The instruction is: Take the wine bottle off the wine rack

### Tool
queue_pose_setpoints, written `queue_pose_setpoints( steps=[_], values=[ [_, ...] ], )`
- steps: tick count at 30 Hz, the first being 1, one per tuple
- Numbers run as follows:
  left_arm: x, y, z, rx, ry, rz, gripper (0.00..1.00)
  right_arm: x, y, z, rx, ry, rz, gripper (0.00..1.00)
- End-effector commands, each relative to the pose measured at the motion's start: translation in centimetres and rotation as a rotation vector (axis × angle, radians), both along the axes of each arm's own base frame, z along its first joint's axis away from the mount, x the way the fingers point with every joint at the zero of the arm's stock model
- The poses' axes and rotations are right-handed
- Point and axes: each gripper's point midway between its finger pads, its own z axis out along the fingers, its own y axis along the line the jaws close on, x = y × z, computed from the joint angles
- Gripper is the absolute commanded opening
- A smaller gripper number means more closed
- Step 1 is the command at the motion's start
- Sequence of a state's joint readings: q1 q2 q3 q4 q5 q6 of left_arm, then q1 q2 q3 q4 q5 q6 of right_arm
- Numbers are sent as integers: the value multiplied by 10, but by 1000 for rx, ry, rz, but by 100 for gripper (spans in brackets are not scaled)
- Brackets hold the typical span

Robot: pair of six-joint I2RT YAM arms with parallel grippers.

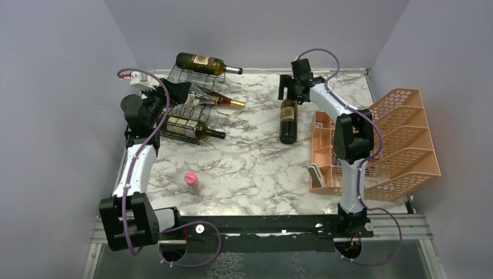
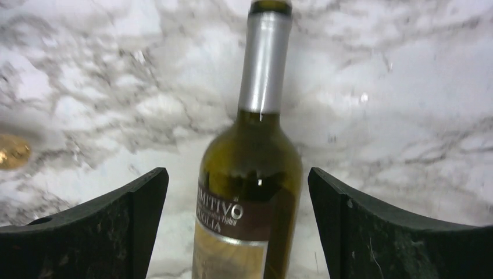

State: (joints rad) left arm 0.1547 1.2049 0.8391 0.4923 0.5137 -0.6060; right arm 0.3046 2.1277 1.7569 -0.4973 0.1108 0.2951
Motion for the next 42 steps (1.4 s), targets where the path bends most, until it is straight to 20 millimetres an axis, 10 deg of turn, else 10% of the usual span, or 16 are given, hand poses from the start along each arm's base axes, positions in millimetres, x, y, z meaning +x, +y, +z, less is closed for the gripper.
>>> queue_pose_setpoints(
  steps=[1, 11, 22, 27, 37, 42],
  values=[
    [-2, -5, 2, 8, -24, -31, 89, 19, -7, -6, -43, 29, 0, 93],
    [-1, -5, 0, -4, -14, -35, 89, 73, 11, -43, 2, 51, 61, 81],
    [1, -4, -2, -16, -4, -38, 88, 82, 41, -18, 188, -11, 107, 43],
    [1, -3, -4, -16, -4, -31, 88, 91, 33, 31, 307, -83, 57, 17],
    [-1, -4, -1, -19, -10, -32, 88, 77, 16, 229, 338, -605, 107, 3],
    [-2, -3, 1, -15, -18, -28, 88, 61, -5, 271, 281, -831, 76, 1]
  ],
)
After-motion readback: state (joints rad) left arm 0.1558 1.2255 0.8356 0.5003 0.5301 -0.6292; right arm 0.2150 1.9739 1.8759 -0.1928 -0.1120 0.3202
